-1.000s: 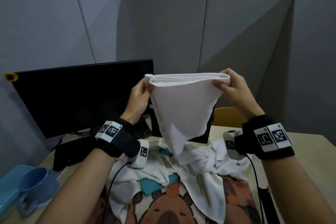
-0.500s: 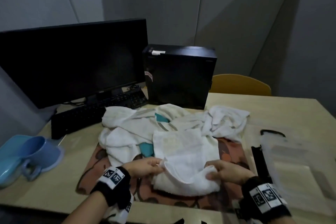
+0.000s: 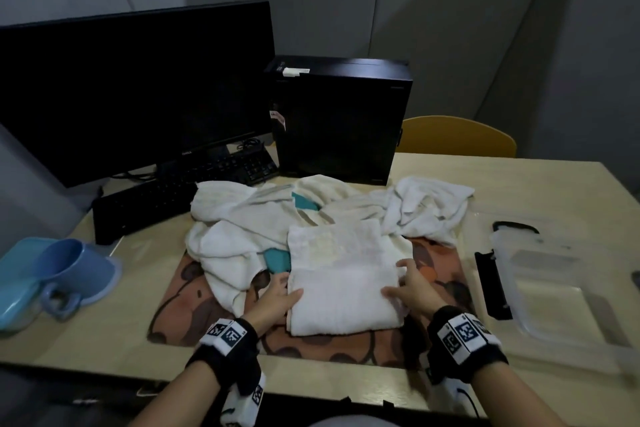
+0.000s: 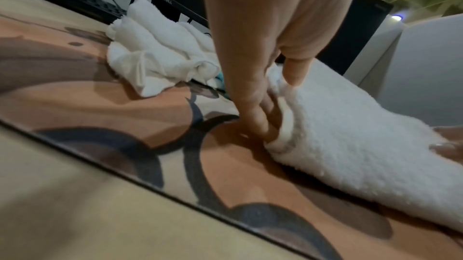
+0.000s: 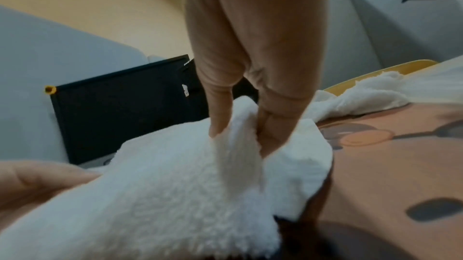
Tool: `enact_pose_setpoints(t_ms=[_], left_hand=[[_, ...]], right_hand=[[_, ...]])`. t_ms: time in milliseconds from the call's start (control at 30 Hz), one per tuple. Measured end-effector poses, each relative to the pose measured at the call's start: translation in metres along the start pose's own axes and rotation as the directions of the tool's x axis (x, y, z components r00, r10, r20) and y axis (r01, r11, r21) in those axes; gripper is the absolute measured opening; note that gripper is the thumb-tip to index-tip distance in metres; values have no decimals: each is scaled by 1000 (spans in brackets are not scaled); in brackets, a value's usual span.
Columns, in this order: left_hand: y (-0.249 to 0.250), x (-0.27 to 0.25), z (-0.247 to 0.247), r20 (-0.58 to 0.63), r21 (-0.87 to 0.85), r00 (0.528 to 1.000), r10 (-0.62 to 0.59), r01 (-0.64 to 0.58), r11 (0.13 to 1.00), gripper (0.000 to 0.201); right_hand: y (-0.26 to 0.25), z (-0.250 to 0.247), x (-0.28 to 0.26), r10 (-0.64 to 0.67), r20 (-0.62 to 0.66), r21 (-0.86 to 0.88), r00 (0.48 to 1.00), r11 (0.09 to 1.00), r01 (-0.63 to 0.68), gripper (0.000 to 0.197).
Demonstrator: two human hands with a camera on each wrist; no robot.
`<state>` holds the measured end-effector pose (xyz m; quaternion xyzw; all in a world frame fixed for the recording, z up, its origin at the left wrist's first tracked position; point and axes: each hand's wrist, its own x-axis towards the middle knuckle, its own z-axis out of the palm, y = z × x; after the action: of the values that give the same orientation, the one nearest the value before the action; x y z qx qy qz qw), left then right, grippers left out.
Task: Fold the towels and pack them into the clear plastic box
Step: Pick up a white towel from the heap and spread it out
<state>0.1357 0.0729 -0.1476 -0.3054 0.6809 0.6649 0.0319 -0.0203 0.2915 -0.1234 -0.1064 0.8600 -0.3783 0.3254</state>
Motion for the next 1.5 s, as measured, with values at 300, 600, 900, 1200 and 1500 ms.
enact_pose_setpoints(t_ms=[300, 600, 900, 1200, 1500], left_hand=[[-6, -14, -6, 324, 721, 944, -59, -207, 661, 72], [59, 15, -26, 204, 503, 978, 49, -148, 852, 19], [49, 62, 0, -210, 377, 976, 62, 22, 926, 84], [54, 44, -11, -113, 172, 982, 154, -133, 976, 41], [14, 26, 0, 123, 843, 940, 319, -268, 467, 86]], right_hand=[[11, 8, -36, -85, 283, -531, 955, 816, 230, 26], [-26, -47, -2, -197, 296, -263, 935, 924, 278, 20], [-37, -6, 66, 29, -61, 62, 998, 998, -25, 63], [-42, -16, 31, -119, 64, 150, 991, 983, 108, 29], [-33, 34, 8, -319, 76, -612, 945, 733, 297, 66]])
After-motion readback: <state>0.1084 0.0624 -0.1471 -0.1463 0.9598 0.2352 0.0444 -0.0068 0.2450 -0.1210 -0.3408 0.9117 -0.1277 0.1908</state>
